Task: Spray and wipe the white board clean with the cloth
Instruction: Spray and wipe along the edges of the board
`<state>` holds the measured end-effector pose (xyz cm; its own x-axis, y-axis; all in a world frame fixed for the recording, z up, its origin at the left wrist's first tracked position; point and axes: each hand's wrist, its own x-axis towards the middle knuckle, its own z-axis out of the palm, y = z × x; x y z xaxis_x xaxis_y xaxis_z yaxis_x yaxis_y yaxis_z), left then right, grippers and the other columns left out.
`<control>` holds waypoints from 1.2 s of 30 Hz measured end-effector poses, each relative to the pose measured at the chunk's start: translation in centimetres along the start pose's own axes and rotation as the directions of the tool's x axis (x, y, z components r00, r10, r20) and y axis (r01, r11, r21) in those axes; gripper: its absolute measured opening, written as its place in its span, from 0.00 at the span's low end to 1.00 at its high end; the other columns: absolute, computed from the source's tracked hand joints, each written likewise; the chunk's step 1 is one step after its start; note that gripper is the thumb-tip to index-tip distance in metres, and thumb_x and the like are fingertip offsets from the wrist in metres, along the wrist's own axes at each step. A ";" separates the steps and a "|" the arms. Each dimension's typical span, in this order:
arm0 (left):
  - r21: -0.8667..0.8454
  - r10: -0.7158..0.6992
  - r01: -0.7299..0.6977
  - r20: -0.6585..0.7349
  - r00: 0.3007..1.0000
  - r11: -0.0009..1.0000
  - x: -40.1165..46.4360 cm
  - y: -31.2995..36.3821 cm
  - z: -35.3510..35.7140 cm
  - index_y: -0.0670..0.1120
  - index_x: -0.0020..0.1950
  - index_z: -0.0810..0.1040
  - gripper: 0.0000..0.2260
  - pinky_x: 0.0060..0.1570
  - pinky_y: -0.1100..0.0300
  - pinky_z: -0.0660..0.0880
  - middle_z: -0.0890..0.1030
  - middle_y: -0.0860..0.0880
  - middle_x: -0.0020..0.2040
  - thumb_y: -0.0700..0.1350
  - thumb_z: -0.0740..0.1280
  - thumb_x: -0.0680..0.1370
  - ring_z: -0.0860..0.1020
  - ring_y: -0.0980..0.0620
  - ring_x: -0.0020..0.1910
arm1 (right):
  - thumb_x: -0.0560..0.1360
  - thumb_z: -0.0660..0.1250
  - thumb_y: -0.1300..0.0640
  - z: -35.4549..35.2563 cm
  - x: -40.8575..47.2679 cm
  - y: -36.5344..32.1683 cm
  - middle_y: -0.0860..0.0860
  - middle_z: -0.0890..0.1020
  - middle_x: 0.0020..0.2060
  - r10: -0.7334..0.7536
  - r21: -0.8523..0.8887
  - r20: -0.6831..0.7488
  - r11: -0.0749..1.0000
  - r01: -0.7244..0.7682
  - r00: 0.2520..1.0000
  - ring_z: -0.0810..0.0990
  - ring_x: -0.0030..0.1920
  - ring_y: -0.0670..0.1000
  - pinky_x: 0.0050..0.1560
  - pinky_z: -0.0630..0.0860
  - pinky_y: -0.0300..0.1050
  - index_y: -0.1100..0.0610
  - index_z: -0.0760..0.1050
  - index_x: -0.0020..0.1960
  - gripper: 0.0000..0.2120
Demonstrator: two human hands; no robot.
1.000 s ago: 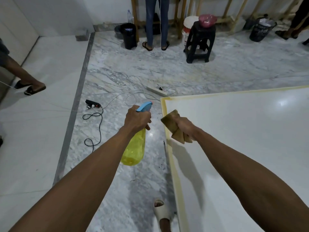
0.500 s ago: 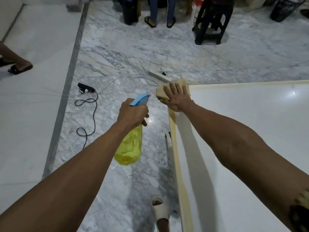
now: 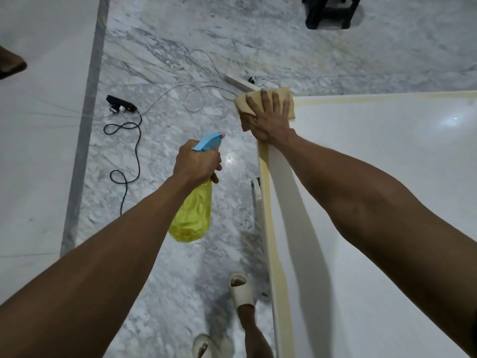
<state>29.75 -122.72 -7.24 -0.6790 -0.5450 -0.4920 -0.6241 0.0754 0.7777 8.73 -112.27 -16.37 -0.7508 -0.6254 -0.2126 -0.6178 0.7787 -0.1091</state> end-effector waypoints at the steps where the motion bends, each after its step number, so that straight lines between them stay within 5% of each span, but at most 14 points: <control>1: 0.007 0.006 -0.006 0.007 1.000 1.000 0.0 0.0 0.2 0.41 0.61 0.85 0.25 0.44 0.33 0.84 0.84 0.45 0.36 0.46 0.64 0.67 0.87 0.34 0.40 | 0.78 0.45 0.30 -0.1 0.0 0.0 0.54 0.43 0.80 0.017 0.034 0.027 0.999 -0.018 0.999 0.41 0.79 0.61 0.75 0.38 0.67 0.44 0.43 0.80 0.35; 3: 0.016 0.011 -0.011 0.009 1.000 1.000 0.0 0.1 0.6 0.40 0.59 0.85 0.23 0.44 0.33 0.84 0.85 0.46 0.34 0.46 0.64 0.67 0.87 0.35 0.39 | 0.74 0.41 0.25 -0.6 0.1 -0.5 0.53 0.41 0.80 0.052 0.119 0.077 0.991 -0.061 0.996 0.38 0.79 0.59 0.74 0.34 0.65 0.46 0.41 0.80 0.41; 7: 0.012 0.017 -0.018 0.025 1.000 1.000 0.3 0.1 1.1 0.47 0.64 0.85 0.25 0.45 0.35 0.85 0.83 0.49 0.32 0.44 0.63 0.69 0.87 0.35 0.40 | 0.80 0.42 0.34 -1.3 1.1 -0.9 0.53 0.45 0.81 0.149 0.252 -0.005 0.957 -0.143 0.989 0.41 0.79 0.60 0.75 0.37 0.63 0.46 0.43 0.81 0.33; 15: 0.044 0.010 -0.012 0.031 0.999 0.999 0.3 -2.0 1.1 0.47 0.63 0.85 0.27 0.45 0.34 0.85 0.84 0.44 0.35 0.44 0.62 0.66 0.86 0.34 0.39 | 0.84 0.45 0.46 1.0 1.4 -0.6 0.52 0.56 0.79 0.163 0.116 -0.175 0.983 -0.144 0.971 0.49 0.79 0.60 0.77 0.42 0.59 0.52 0.54 0.80 0.26; 22: 0.034 0.003 -0.003 0.020 1.000 0.999 -0.6 -2.1 -0.4 0.62 0.59 0.84 0.24 0.46 0.36 0.85 0.83 0.47 0.33 0.44 0.62 0.67 0.86 0.34 0.40 | 0.85 0.45 0.47 1.7 0.5 -0.4 0.51 0.54 0.80 0.164 0.151 -0.172 0.979 -0.138 0.971 0.47 0.80 0.58 0.77 0.42 0.58 0.52 0.53 0.80 0.25; 36: 0.023 0.010 -0.011 0.015 1.000 1.000 -5.3 -1.1 0.7 0.43 0.64 0.84 0.26 0.46 0.34 0.84 0.84 0.46 0.34 0.44 0.63 0.67 0.87 0.33 0.42 | 0.85 0.43 0.48 3.4 -9.8 -1.7 0.52 0.49 0.81 0.131 0.176 -0.135 0.979 -0.106 0.982 0.44 0.80 0.58 0.78 0.40 0.56 0.53 0.47 0.81 0.26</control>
<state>33.75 -119.36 -5.79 -0.6913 -0.5313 -0.4898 -0.6255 0.1007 0.7737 17.88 -107.31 -17.42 -0.8498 -0.5190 -0.0920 -0.4837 0.8373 -0.2551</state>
